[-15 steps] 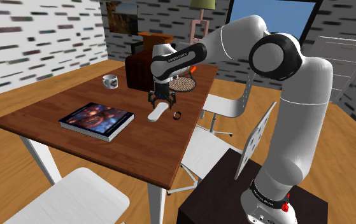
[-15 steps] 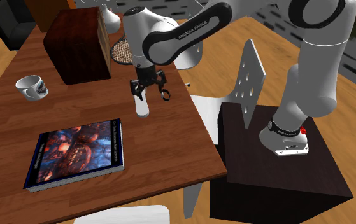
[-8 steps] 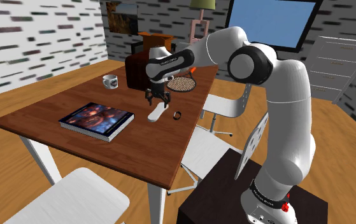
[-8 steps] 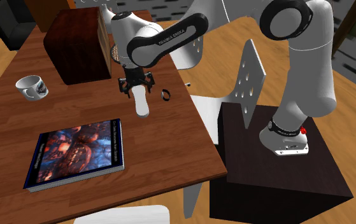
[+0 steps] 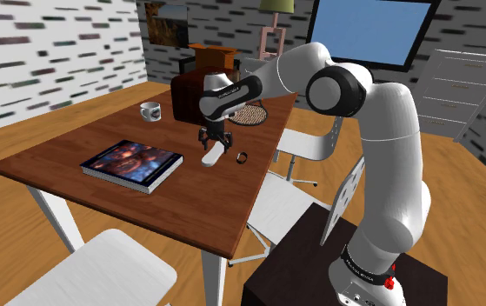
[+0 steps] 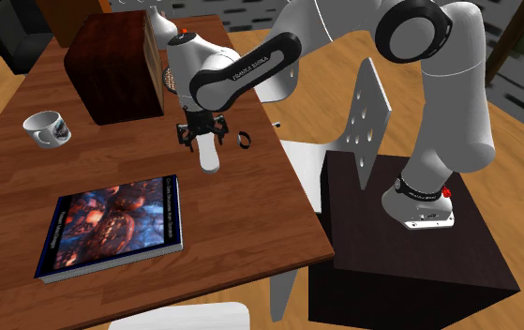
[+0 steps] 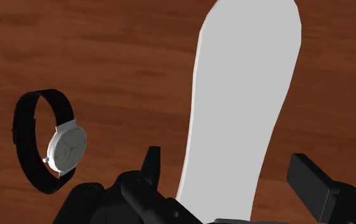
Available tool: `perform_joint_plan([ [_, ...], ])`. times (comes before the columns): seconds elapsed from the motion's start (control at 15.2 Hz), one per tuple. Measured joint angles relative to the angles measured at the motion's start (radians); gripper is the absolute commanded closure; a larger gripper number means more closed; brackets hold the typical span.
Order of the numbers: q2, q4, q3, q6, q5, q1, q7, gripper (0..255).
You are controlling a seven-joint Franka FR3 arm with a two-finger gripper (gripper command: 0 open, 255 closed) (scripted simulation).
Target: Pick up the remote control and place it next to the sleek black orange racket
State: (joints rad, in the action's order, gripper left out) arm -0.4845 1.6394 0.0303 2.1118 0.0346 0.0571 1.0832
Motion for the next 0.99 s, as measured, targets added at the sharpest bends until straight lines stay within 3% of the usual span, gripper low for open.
perform_joint_plan([
  [0.26, -0.002, -0.001, 0.0, 0.002, 0.0, 0.0, 0.0, 0],
  [0.33, -0.002, -0.001, 0.0, 0.002, 0.0, 0.0, 0.0, 255],
  [0.99, -0.003, -0.001, 0.0, 0.002, 0.0, 0.0, 0.0, 255],
])
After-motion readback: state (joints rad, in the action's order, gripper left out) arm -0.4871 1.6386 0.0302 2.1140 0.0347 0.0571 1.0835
